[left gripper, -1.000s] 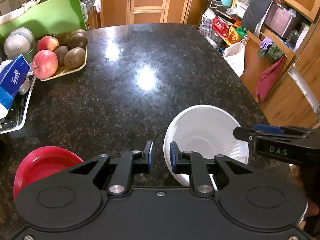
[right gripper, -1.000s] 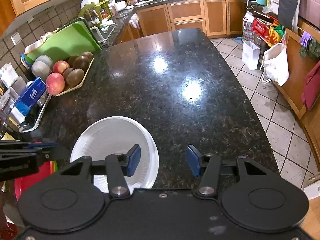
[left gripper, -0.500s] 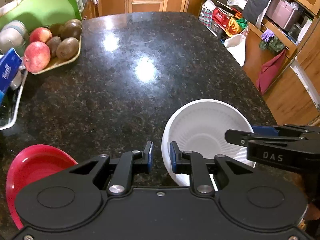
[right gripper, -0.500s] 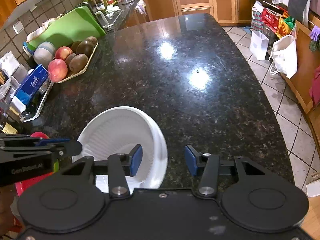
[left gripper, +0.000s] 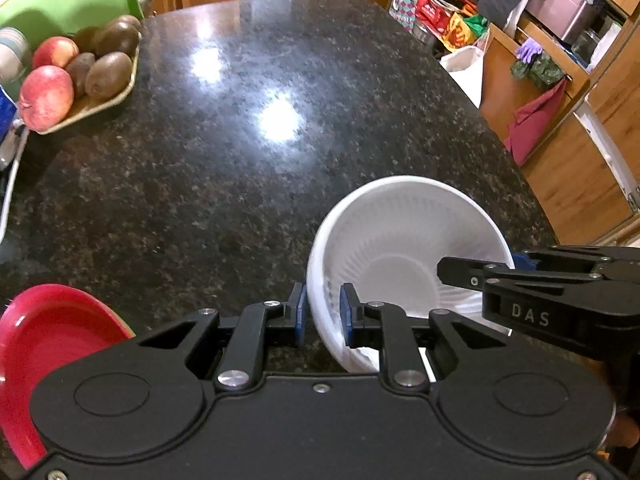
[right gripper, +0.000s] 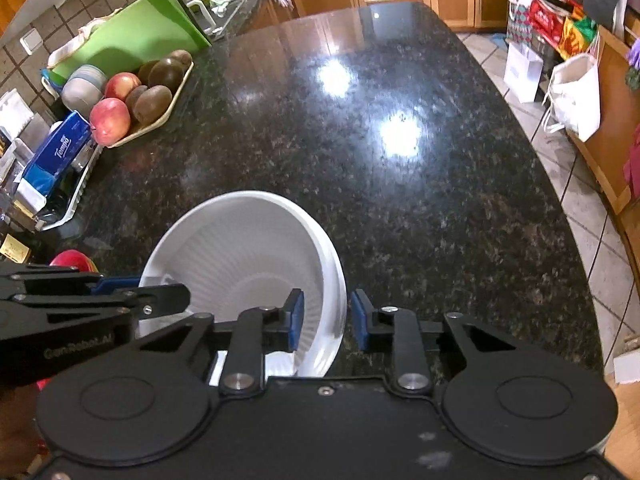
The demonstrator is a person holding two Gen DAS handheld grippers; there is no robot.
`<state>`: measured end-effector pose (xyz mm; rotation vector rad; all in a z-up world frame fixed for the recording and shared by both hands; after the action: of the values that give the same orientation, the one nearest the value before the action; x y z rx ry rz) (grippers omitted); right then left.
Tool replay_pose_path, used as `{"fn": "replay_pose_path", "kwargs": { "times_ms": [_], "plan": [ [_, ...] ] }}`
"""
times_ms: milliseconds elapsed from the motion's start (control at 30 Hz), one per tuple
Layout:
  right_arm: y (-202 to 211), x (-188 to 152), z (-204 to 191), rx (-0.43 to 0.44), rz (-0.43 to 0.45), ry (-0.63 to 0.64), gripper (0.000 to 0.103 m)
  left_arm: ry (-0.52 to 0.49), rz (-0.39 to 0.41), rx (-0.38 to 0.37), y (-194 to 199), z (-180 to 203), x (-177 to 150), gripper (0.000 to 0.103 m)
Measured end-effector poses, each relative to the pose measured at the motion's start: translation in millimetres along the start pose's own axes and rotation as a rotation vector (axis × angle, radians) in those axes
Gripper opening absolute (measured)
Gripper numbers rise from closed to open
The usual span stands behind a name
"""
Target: Organize plates and bowls
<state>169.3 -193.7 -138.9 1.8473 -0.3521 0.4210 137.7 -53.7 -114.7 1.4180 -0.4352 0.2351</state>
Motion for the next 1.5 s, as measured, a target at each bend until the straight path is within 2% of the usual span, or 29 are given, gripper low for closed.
{"fn": "replay_pose_path", "kwargs": {
  "times_ms": [67, 167, 333, 400, 533, 1000, 1233, 1500],
  "plan": [
    [-2.5, -2.3, 0.8, 0.0, -0.014, -0.008, 0.02, -0.007, 0.0, 0.006, -2.1, 1.6, -0.5, 0.028],
    [-4.4, -4.2, 2.4, -0.001, -0.028, -0.026, 0.018, -0.006, -0.002, 0.003, -3.8, 2.5, 0.9, 0.028],
    [-5.4, -4.6, 4.0, -0.001, -0.04, -0.054, 0.017, 0.006, -0.015, -0.003, -7.1, 2.0, 0.1, 0.027],
    [-5.2, -4.5, 3.3, -0.004, -0.038, -0.054, 0.017, 0.006, -0.015, 0.002, -7.3, 2.0, -0.4, 0.021],
    [-4.7, -4.6, 1.1, -0.015, -0.038, -0.046, 0.017, 0.019, -0.015, 0.0, -6.7, 1.9, -0.5, 0.02],
    [6.6, -2.5, -7.2, -0.005, -0.011, -0.028, 0.017, 0.055, 0.014, 0.0, 12.7, -4.5, 1.7, 0.018],
    [13.5, 2.2, -30.7, 0.014, 0.003, 0.016, 0.017, 0.083, 0.04, 0.036, 28.7, -18.2, -1.8, 0.019],
    [13.7, 8.1, -81.6, 0.064, 0.008, 0.113, 0.017, 0.183, 0.074, 0.099, 52.5, -59.4, -12.3, 0.019]
  ]
}}
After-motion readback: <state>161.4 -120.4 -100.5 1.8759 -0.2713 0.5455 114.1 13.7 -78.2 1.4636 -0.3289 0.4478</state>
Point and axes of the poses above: each gripper's, at about its wrist camera, not at the fingertips, and y roughly against the way its jaws point, z to its right, x to its top, the point moved 9 cm from there along -y, roughly the way its jaws point, and after that the axes turned 3 degrees about x, right-handed, at the moved point
